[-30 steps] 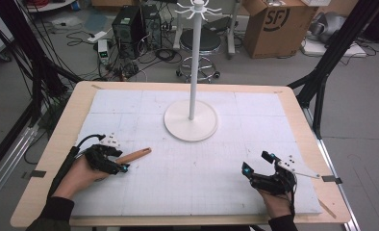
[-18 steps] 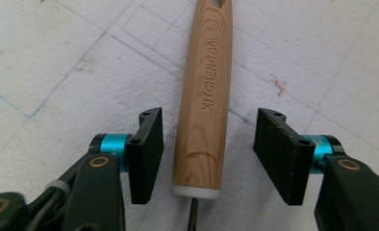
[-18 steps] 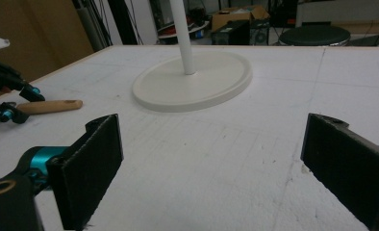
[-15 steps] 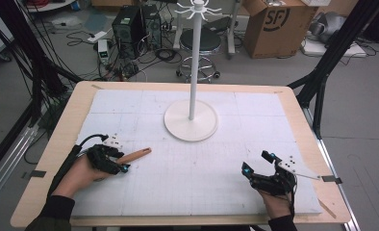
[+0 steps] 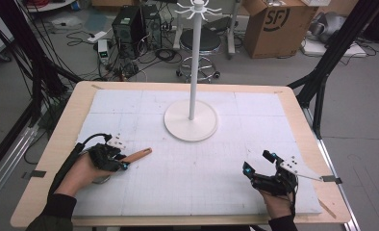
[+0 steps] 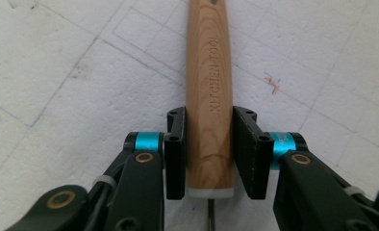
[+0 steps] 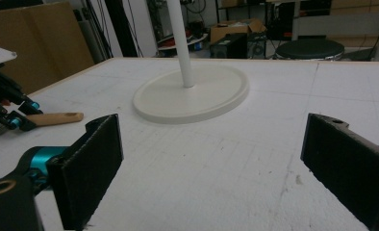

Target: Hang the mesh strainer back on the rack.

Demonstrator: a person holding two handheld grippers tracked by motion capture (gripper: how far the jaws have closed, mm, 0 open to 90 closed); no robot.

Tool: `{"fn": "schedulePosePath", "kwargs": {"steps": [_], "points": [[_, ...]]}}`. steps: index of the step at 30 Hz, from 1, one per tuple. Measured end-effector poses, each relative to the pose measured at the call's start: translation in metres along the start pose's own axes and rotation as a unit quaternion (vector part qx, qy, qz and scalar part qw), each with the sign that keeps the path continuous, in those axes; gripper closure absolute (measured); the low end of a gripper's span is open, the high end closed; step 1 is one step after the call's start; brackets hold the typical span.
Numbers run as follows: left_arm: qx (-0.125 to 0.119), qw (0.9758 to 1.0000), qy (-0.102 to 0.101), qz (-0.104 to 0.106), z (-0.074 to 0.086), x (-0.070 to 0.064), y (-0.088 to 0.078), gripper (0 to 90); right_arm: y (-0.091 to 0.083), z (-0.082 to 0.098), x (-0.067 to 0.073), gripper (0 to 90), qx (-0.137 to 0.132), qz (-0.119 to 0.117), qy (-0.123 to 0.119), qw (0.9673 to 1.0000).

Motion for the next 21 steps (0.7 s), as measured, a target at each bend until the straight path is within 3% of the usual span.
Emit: {"fn": "schedulePosePath", "kwargs": {"steps": [3,6,11,13,14,21], "points": [[0.02,0.9996,0.014,-0.012,-0.0015,-0.0009,-0.0004,69.0,-0.0009,-0.0014,-0.0014,6.5,-0.005,0.002,0.0,1.0],[0.022,0.9996,0.01,-0.016,-0.0015,-0.0017,-0.0007,69.0,-0.0017,-0.0018,-0.0011,6.5,-0.005,0.002,0.002,1.0],[0.002,0.9998,-0.002,-0.019,-0.002,-0.003,-0.0014,69.5,-0.0011,-0.001,-0.0019,6.5,-0.003,0.003,-0.001,1.0],[-0.016,0.9997,-0.021,0.001,-0.0043,-0.0049,-0.0035,70.3,-0.0011,-0.0011,-0.0019,6.5,-0.004,0.003,0.0,1.0],[-0.021,0.9995,-0.021,0.0,-0.0053,-0.0046,-0.0038,70.7,-0.0011,-0.0012,-0.0019,6.5,-0.004,0.003,0.001,1.0],[-0.01,0.9998,0.0,-0.016,-0.0039,-0.0055,-0.0008,70.6,-0.0017,-0.0014,-0.0038,6.5,-0.006,0.008,0.001,1.0]]}}
Point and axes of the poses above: each handheld gripper's, and its own axes: y roughly forward along the jaws, z roughly out of its underside, x roughly to its left, the point moved 10 cm from there along y, roughly forward along the jaws, and after that the axes turned 3 degrees about -y, right-handed, at the moved point
